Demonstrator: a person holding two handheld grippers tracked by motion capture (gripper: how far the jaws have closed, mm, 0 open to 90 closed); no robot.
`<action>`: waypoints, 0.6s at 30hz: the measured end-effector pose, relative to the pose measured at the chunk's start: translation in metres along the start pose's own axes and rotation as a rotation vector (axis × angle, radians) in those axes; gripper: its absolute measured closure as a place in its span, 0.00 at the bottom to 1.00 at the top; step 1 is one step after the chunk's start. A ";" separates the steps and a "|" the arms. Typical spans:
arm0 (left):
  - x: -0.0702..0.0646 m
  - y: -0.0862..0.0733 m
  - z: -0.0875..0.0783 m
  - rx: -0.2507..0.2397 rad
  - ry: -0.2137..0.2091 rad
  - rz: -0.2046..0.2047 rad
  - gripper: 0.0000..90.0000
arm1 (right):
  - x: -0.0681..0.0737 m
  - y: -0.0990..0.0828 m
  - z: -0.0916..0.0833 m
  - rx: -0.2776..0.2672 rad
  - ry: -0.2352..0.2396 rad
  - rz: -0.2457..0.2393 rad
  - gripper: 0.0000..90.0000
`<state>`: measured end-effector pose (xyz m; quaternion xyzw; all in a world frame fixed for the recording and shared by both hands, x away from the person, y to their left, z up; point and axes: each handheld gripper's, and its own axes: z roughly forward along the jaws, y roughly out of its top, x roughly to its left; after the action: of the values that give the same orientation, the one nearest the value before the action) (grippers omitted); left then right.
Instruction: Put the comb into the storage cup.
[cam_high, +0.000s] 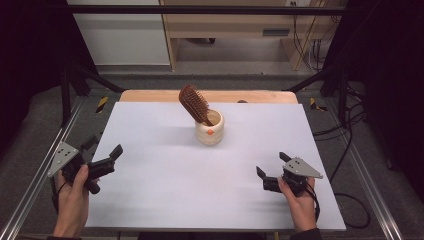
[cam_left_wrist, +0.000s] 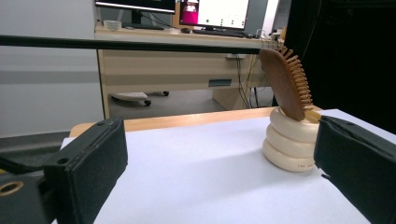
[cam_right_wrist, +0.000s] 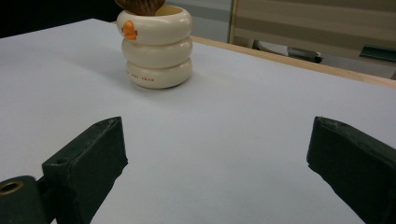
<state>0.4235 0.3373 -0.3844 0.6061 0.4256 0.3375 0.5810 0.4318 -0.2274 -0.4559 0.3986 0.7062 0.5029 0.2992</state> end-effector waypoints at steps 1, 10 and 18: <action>0.002 0.000 -0.002 -0.001 0.001 0.001 0.03 | 0.000 -0.001 0.000 0.003 0.005 -0.002 0.05; 0.013 0.004 -0.019 -0.008 0.006 0.018 0.03 | 0.001 0.000 -0.002 -0.020 0.030 -0.010 0.05; 0.018 0.000 -0.026 0.003 0.006 0.044 0.03 | -0.005 -0.004 -0.009 -0.040 0.052 0.039 0.05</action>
<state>0.4072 0.3650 -0.3837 0.6153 0.4146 0.3512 0.5712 0.4258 -0.2362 -0.4570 0.3931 0.6956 0.5330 0.2786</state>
